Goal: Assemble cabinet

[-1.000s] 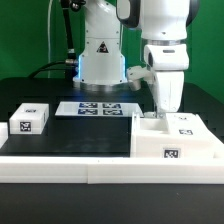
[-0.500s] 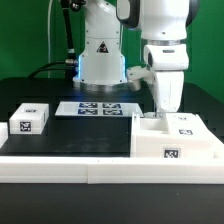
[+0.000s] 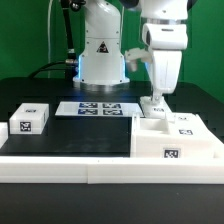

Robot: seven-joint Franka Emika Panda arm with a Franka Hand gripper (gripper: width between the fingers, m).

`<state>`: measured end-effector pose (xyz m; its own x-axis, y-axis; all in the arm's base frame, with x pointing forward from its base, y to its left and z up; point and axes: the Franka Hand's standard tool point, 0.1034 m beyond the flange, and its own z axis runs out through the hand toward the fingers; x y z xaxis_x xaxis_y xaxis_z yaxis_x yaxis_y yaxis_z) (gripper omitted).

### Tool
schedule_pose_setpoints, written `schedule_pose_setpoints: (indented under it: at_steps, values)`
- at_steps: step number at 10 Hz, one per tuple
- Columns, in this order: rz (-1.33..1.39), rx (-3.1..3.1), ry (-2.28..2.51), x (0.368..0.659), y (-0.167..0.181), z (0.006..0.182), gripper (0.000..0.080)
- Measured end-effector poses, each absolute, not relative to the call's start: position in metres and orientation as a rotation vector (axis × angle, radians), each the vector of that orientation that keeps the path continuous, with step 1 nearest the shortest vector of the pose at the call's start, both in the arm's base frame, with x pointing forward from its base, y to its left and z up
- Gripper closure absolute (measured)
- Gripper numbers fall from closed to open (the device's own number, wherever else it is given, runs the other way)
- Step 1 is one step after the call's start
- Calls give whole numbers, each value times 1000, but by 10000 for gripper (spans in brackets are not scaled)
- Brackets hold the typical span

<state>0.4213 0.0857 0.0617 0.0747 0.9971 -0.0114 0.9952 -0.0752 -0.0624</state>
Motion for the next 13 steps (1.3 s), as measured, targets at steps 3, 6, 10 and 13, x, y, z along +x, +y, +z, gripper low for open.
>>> schedule_pose_setpoints:
  at_steps: [3, 6, 10, 13]
  values:
    - [75, -2313, -2077, 429, 67, 68, 731]
    - [61, -2342, -2046, 444, 57, 70, 731]
    - [66, -2350, -2036, 445, 57, 69, 731]
    - [83, -2333, -2034, 440, 59, 62, 731]
